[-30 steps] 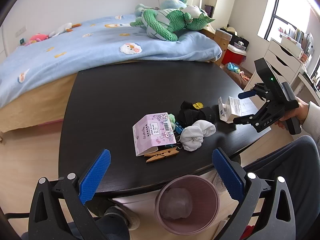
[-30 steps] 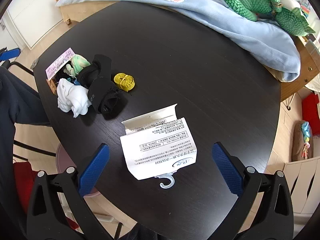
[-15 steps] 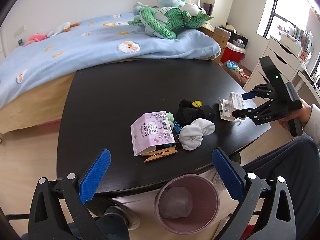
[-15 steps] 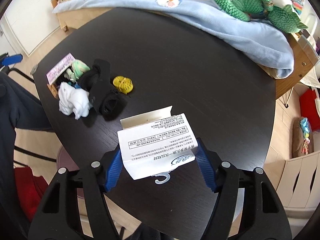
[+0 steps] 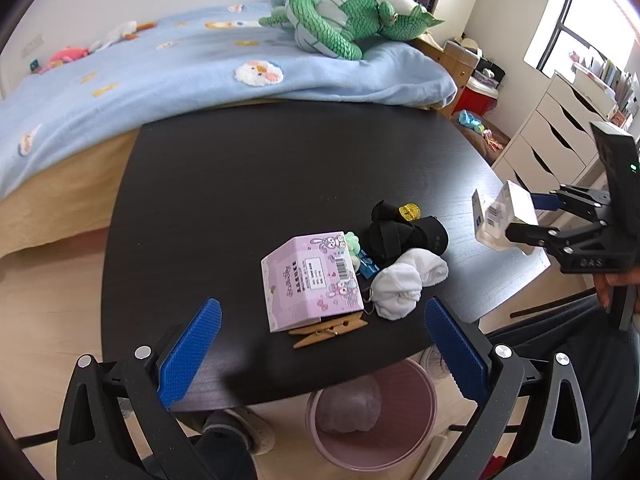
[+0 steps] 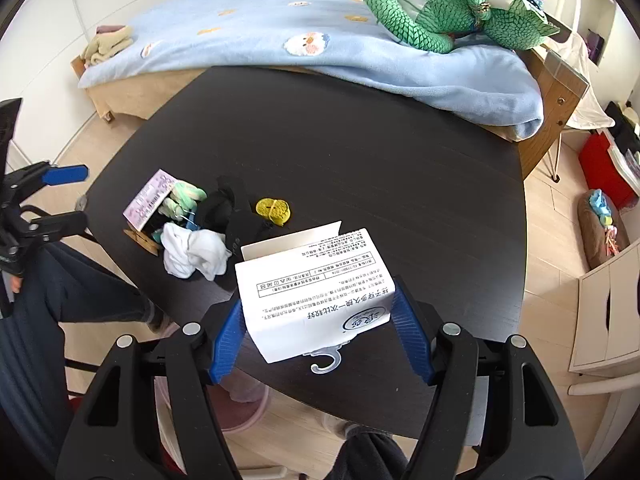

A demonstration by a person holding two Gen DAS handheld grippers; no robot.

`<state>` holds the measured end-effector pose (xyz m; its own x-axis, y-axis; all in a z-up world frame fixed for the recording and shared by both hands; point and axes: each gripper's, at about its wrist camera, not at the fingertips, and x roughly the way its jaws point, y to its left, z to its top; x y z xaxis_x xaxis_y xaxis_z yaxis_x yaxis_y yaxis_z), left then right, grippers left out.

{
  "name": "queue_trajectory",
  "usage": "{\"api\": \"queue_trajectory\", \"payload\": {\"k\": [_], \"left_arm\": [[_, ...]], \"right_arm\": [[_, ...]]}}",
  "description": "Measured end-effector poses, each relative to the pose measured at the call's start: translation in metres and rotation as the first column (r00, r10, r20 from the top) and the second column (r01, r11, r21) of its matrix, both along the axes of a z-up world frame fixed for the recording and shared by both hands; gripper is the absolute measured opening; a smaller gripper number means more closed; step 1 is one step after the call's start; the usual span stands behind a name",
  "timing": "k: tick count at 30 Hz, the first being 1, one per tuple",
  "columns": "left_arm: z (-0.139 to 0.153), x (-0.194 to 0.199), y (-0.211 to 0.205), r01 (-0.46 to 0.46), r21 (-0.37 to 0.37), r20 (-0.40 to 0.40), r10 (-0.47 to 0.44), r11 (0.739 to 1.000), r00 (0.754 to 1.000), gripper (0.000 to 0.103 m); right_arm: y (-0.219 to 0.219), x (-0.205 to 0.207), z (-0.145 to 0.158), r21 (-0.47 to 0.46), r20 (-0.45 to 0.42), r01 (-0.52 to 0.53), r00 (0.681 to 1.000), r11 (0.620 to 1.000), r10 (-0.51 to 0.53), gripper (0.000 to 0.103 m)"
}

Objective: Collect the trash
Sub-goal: 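Lift the white box with the right gripper while the left gripper grasps the pink packet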

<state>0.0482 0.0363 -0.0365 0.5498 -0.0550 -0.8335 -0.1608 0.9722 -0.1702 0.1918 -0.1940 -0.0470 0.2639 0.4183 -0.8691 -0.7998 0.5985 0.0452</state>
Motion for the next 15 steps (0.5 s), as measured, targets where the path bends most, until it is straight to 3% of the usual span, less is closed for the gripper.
{"api": "queue_trajectory", "payload": {"k": [8, 15], "left_arm": [[-0.027, 0.037, 0.015, -0.027, -0.044, -0.149, 0.020, 0.999, 0.989, 0.098], [-0.042, 0.049, 0.018, -0.038, -0.058, -0.212, 0.025, 0.998, 0.977, 0.097]], "right_arm": [[0.001, -0.006, 0.004, 0.026, 0.001, 0.001, 1.000, 1.000, -0.001, 0.067], [0.001, -0.008, 0.004, 0.030, 0.003, -0.005, 1.000, 1.000, 0.005, 0.067]]}}
